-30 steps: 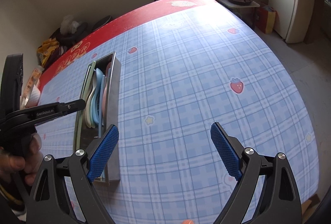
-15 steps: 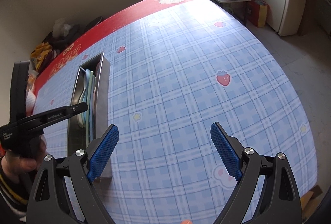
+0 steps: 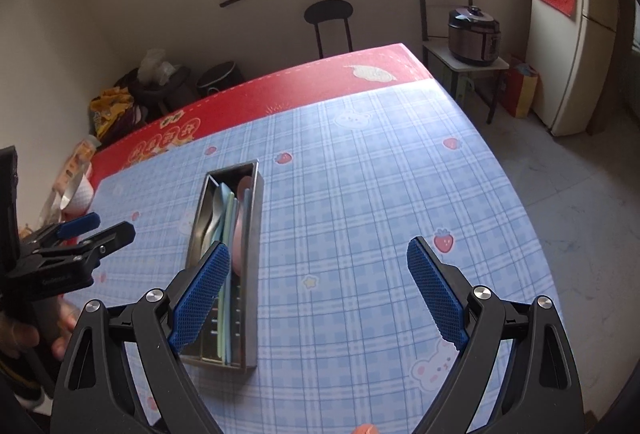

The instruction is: Organize utensils

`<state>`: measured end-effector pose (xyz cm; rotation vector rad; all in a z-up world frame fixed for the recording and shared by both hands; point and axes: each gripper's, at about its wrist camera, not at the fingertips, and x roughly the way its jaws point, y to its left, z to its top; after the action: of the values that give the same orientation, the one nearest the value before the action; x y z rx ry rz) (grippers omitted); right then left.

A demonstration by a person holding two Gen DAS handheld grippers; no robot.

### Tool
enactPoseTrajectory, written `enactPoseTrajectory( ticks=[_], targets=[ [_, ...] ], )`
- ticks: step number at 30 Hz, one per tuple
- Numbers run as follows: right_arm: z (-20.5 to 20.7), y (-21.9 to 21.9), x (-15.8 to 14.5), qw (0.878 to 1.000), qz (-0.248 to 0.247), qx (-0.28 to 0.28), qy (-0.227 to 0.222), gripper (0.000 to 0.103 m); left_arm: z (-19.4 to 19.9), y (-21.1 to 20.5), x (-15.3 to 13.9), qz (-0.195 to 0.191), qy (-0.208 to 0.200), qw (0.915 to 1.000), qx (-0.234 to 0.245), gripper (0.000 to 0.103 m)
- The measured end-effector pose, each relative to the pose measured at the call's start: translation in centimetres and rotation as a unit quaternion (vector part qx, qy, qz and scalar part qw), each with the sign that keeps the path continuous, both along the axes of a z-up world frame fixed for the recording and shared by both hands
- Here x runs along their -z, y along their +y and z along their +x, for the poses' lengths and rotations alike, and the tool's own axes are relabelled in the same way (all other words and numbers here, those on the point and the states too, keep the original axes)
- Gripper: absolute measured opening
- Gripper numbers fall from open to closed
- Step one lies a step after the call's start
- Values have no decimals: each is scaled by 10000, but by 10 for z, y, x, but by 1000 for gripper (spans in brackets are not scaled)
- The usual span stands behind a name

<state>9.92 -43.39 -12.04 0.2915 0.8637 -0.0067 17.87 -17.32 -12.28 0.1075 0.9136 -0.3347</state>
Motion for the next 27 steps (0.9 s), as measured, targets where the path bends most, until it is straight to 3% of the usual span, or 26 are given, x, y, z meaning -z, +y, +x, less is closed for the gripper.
enactPoseTrajectory(
  ticks=[5,13,17,27],
  targets=[
    [-6,26,-46,9984,-228,-119,-511,87,-25,42,-46,-19,-688,9972,-299,97],
    [-22,71,-111,9874,-421,-111,-1521,87,-69,92,-119,-97,-1921,9790,-670,97],
    [-28,91,-117,9848,-455,-167,-1665,87,-84,106,-131,-239,-2079,9749,-763,97],
    [-34,113,-110,9842,-660,-103,-1643,87,-88,120,-126,-329,-1981,9763,-813,97]
  ],
)
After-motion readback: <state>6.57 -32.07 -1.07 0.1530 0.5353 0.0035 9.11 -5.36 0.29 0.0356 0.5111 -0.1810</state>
